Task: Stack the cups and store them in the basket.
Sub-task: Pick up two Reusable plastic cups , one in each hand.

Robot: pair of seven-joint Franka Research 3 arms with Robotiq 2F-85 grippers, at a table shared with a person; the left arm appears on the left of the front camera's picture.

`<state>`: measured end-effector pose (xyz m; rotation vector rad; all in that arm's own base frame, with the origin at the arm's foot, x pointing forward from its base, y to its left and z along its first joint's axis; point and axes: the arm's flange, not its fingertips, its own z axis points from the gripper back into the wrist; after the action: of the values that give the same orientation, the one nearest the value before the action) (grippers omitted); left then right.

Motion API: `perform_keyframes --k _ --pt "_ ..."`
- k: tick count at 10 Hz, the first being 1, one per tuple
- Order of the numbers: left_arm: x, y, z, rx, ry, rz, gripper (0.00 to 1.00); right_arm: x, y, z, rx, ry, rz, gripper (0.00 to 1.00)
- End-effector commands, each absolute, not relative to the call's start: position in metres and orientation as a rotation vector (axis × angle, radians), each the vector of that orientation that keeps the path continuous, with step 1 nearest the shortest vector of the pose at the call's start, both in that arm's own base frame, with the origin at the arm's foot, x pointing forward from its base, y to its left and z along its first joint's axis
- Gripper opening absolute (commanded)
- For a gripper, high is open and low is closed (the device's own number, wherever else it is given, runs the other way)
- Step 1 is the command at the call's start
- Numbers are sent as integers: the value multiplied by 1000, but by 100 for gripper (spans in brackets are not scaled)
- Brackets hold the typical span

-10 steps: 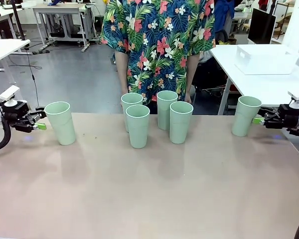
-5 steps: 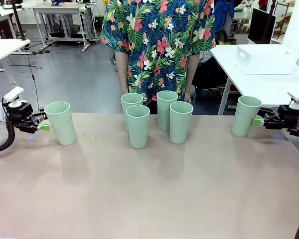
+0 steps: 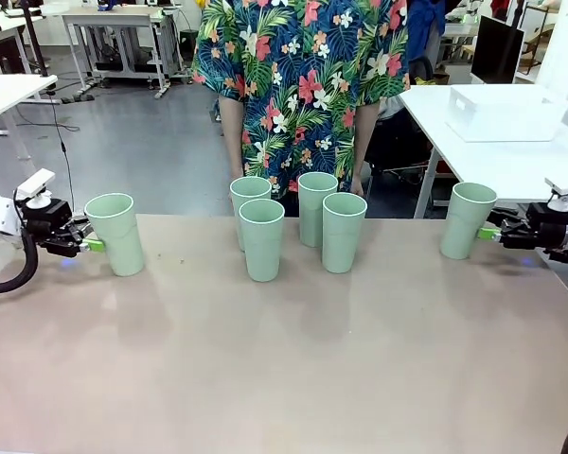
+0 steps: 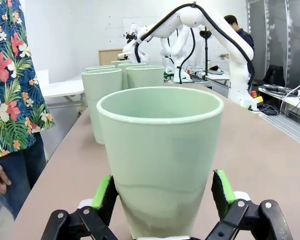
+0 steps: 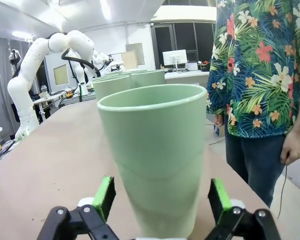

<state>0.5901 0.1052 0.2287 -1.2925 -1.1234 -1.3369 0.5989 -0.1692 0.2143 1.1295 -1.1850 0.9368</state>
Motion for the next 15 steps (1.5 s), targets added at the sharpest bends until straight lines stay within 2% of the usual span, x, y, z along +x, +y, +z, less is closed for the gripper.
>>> perform_keyframes --k 1,15 --pt "587 93 230 -1269 -1188 -1326 100 593 -159 218 1092 -1227 939 100" --pt "584 57 226 -1278 -1209 -1318 100 600 -114 223 1081 -1183 948 100"
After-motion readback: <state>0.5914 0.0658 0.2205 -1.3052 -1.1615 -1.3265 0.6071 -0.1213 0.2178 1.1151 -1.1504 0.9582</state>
